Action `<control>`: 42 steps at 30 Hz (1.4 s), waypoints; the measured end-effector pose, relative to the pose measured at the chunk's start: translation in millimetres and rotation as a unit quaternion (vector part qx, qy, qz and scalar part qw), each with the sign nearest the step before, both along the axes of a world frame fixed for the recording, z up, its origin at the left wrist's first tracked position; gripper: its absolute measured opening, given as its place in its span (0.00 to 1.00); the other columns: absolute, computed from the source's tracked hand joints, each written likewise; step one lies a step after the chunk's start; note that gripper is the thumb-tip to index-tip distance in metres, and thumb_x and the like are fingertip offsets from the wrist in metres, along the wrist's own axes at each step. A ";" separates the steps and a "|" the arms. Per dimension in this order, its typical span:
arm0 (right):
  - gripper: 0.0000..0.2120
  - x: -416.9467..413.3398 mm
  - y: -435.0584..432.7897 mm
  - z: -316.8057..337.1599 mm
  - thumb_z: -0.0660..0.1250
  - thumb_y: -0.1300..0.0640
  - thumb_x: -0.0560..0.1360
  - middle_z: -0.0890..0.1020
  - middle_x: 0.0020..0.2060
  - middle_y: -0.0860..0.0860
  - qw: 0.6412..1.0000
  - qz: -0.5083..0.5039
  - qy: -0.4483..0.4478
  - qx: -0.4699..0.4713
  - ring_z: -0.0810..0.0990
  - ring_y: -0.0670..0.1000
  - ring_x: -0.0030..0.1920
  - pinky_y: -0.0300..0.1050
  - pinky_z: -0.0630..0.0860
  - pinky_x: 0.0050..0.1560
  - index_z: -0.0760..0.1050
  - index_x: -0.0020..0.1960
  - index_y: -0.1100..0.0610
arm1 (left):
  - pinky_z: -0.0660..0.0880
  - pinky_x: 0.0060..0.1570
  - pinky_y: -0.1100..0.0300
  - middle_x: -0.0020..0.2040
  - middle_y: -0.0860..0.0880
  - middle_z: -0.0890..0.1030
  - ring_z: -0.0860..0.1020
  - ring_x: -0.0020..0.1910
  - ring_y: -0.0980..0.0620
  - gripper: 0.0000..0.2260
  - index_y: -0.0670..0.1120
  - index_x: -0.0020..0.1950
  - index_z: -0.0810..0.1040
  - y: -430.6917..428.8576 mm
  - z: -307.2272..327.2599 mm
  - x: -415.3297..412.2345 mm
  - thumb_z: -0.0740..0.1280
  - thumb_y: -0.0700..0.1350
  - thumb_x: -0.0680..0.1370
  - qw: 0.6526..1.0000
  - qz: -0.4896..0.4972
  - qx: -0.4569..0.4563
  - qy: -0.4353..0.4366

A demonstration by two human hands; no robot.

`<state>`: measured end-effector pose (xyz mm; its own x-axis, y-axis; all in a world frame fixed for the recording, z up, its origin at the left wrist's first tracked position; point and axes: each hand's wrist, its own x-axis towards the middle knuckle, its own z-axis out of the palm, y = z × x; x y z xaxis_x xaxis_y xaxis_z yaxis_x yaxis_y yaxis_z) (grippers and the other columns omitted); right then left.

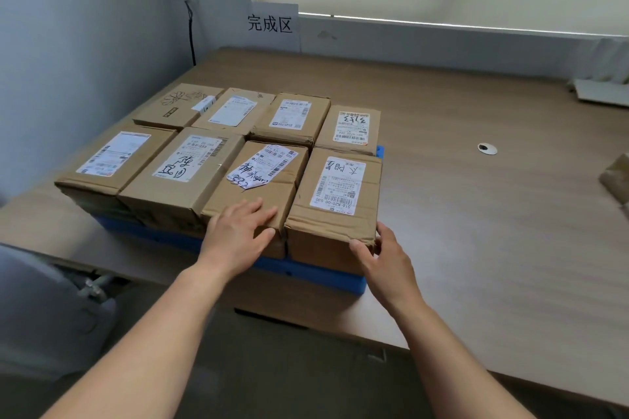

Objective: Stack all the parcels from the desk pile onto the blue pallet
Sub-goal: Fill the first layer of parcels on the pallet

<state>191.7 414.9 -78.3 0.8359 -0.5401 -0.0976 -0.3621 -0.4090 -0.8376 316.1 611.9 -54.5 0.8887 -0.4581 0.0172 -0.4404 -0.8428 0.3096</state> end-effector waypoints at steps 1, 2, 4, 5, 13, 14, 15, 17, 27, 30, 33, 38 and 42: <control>0.24 0.1 0.2 -1.6 0.63 0.48 0.77 0.75 0.63 0.49 1.000 -0.001 -0.002 -0.002 0.73 0.49 0.61 0.42 0.71 0.56 0.63 0.71 0.49 | 0.51 0.70 0.54 0.75 0.55 0.61 0.55 0.74 0.53 0.20 0.59 0.72 0.64 0.1 -0.5 0.2 0.59 0.54 0.80 1.000 -0.003 -0.001 -0.004; 0.24 0.1 0.1 -2.6 0.63 0.48 0.77 0.75 0.63 0.49 1.000 -0.002 -0.005 -0.003 0.73 0.49 0.61 0.42 0.71 0.56 0.63 0.71 0.49 | 0.51 0.70 0.54 0.75 0.55 0.61 0.56 0.74 0.53 0.20 0.59 0.72 0.65 0.4 -0.9 0.4 0.59 0.53 0.80 1.000 -0.005 -0.004 -0.006; 0.24 0.0 0.4 -4.3 0.63 0.47 0.77 0.75 0.63 0.48 1.000 -0.003 -0.009 -0.004 0.73 0.49 0.62 0.42 0.71 0.56 0.63 0.71 0.49 | 0.51 0.70 0.53 0.75 0.55 0.61 0.56 0.74 0.52 0.20 0.59 0.72 0.65 1.4 -1.1 0.2 0.60 0.53 0.80 1.000 -0.009 -0.008 -0.008; 0.24 -0.6 0.9 -4.4 0.63 0.47 0.77 0.75 0.63 0.49 1.000 -0.004 -0.009 -0.005 0.73 0.49 0.61 0.42 0.71 0.56 0.63 0.71 0.49 | 0.51 0.70 0.53 0.75 0.55 0.61 0.56 0.74 0.52 0.20 0.59 0.72 0.65 2.0 -1.1 0.0 0.60 0.53 0.80 1.000 -0.010 -0.006 -0.007; 0.24 -1.2 2.4 -5.2 0.63 0.47 0.77 0.74 0.64 0.47 1.000 0.002 0.001 -0.013 0.73 0.47 0.62 0.43 0.73 0.58 0.62 0.72 0.48 | 0.52 0.71 0.51 0.75 0.55 0.62 0.56 0.74 0.53 0.20 0.59 0.72 0.64 2.7 0.8 -1.7 0.59 0.53 0.80 1.000 -0.009 0.002 -0.004; 0.25 -1.2 2.7 -5.2 0.63 0.46 0.77 0.74 0.64 0.47 1.000 0.002 0.001 -0.013 0.73 0.47 0.61 0.43 0.73 0.58 0.62 0.71 0.48 | 0.52 0.71 0.51 0.75 0.55 0.62 0.57 0.74 0.52 0.20 0.59 0.72 0.65 2.6 1.5 -1.7 0.59 0.53 0.80 1.000 -0.008 0.006 -0.003; 0.25 -1.6 3.2 -5.4 0.62 0.45 0.77 0.74 0.63 0.46 1.000 0.003 -0.001 -0.012 0.73 0.47 0.61 0.43 0.74 0.58 0.62 0.72 0.47 | 0.53 0.71 0.50 0.75 0.55 0.62 0.57 0.74 0.52 0.20 0.59 0.72 0.65 1.9 2.5 -1.4 0.59 0.54 0.80 1.000 -0.007 0.008 0.000; 0.25 -3.4 4.2 -5.1 0.62 0.43 0.77 0.74 0.63 0.46 1.000 0.003 -0.010 -0.006 0.73 0.46 0.61 0.42 0.74 0.58 0.62 0.71 0.46 | 0.55 0.70 0.48 0.74 0.54 0.64 0.59 0.73 0.51 0.20 0.57 0.71 0.66 -1.2 5.3 -1.3 0.60 0.55 0.79 1.000 0.001 -0.001 0.009; 0.26 -10.2 -21.0 14.7 0.56 0.45 0.80 0.69 0.69 0.53 0.999 -0.044 -0.006 -0.018 0.68 0.50 0.67 0.40 0.67 0.58 0.58 0.74 0.55 | 0.62 0.69 0.50 0.71 0.49 0.69 0.64 0.71 0.49 0.21 0.50 0.72 0.67 -36.8 29.0 3.8 0.61 0.50 0.79 0.996 0.002 -0.092 -0.001; 0.28 -2.4 -33.2 19.3 0.56 0.45 0.80 0.66 0.71 0.54 0.997 -0.062 -0.001 -0.034 0.66 0.52 0.69 0.46 0.66 0.66 0.57 0.75 0.55 | 0.61 0.69 0.51 0.71 0.49 0.69 0.64 0.71 0.49 0.21 0.49 0.72 0.67 -55.1 37.3 15.8 0.61 0.49 0.79 0.994 -0.019 -0.105 -0.005; 0.27 10.0 -47.8 23.8 0.57 0.45 0.80 0.66 0.71 0.53 0.996 -0.066 0.006 -0.053 0.66 0.52 0.70 0.46 0.65 0.66 0.58 0.75 0.55 | 0.61 0.70 0.51 0.72 0.49 0.68 0.64 0.71 0.49 0.21 0.49 0.72 0.67 -76.6 43.2 32.1 0.61 0.49 0.80 0.993 -0.032 -0.112 -0.001; 0.26 43.2 -85.2 34.5 0.57 0.47 0.80 0.68 0.70 0.54 0.996 -0.060 0.002 -0.073 0.67 0.52 0.68 0.45 0.65 0.65 0.60 0.74 0.56 | 0.61 0.68 0.53 0.71 0.49 0.69 0.64 0.71 0.48 0.20 0.48 0.72 0.67 -110.8 49.7 70.0 0.61 0.47 0.80 0.991 -0.035 -0.125 -0.006; 0.25 74.6 -113.1 38.8 0.58 0.48 0.80 0.69 0.69 0.55 0.996 -0.053 0.014 -0.072 0.69 0.52 0.67 0.45 0.66 0.63 0.61 0.74 0.57 | 0.62 0.69 0.51 0.71 0.49 0.70 0.65 0.71 0.49 0.20 0.49 0.72 0.67 -128.2 52.5 97.1 0.61 0.48 0.80 0.994 -0.028 -0.101 0.010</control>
<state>266.4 301.8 -39.5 0.7717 -0.6351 -0.0346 -0.4318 -0.4831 -0.7617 413.2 483.7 -1.9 0.8630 -0.4958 0.0971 -0.4771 -0.7366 0.4793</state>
